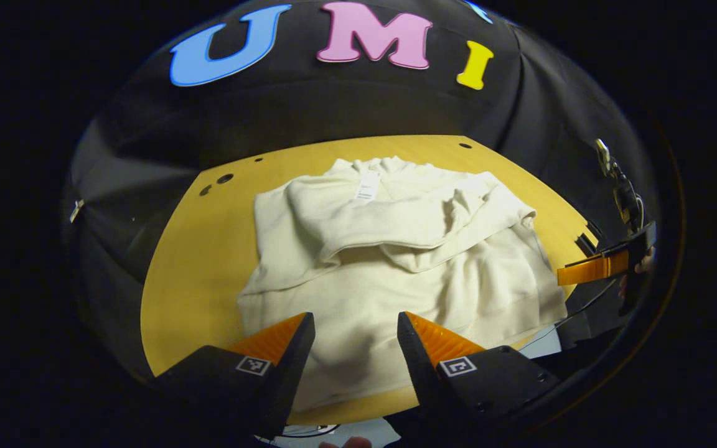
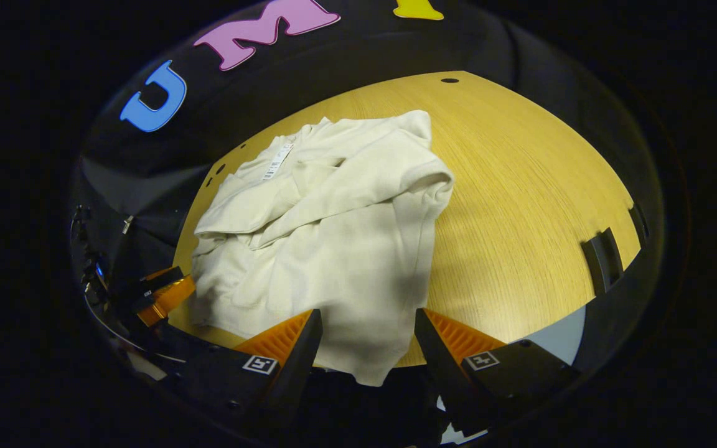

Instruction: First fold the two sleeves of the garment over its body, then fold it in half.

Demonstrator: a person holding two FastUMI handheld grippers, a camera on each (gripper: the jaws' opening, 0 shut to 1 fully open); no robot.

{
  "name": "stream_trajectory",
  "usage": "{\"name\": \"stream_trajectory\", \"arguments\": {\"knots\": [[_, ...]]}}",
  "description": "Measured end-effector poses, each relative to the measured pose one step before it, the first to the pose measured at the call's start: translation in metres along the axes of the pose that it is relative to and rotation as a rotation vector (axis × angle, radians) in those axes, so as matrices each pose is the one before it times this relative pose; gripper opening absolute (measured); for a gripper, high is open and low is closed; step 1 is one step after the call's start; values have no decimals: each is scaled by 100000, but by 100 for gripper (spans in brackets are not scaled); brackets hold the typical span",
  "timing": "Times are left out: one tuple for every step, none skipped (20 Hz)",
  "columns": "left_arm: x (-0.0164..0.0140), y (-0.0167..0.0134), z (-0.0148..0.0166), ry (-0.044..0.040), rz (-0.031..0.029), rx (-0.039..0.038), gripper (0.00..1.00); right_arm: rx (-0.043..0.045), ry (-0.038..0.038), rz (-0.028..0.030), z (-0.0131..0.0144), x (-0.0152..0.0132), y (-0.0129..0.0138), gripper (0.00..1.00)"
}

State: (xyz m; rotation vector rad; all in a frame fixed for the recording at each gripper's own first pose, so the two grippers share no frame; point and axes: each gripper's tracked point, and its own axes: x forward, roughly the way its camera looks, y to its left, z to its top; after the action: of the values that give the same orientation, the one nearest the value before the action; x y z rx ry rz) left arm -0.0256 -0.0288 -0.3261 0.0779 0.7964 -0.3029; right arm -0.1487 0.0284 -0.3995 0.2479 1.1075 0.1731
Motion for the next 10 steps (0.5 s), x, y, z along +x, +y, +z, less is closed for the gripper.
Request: {"name": "stream_trajectory", "arguments": {"knots": [[-267, 901, -419, 416, 1199, -1780, 83, 798, 717, -905, -559, -79, -67, 93], [-269, 681, -553, 565, 929, -1072, 83, 695, 496, -703, -595, -11, -44, 92], [-203, 724, -607, 1052, 1168, -379, 83, 455, 276, -1172, -488, 68, -107, 92], [-77, 833, -782, 878, 1268, -119, 83, 258, 257, -1417, -445, -41, -235, 93], [-84, 616, -598, 1124, 789, -299, 83, 136, 36, -1677, -299, 41, -281, 93], [-3, 495, -742, 1273, 579, -467, 83, 223, 499, -1436, -242, 84, -205, 93], [51, 407, -652, 1431, 287, -590, 83, 451, 791, -923, -393, 144, -141, 93], [217, 486, -572, 1190, 643, -636, 83, 200, 575, -932, -208, 185, -127, 93], [239, 553, -517, 1242, 1145, -682, 83, -34, 575, -811, -313, 257, 3, 93], [222, 462, -602, 1384, 1049, -860, 83, 60, 186, -385, -86, 178, 166, 93]]}}
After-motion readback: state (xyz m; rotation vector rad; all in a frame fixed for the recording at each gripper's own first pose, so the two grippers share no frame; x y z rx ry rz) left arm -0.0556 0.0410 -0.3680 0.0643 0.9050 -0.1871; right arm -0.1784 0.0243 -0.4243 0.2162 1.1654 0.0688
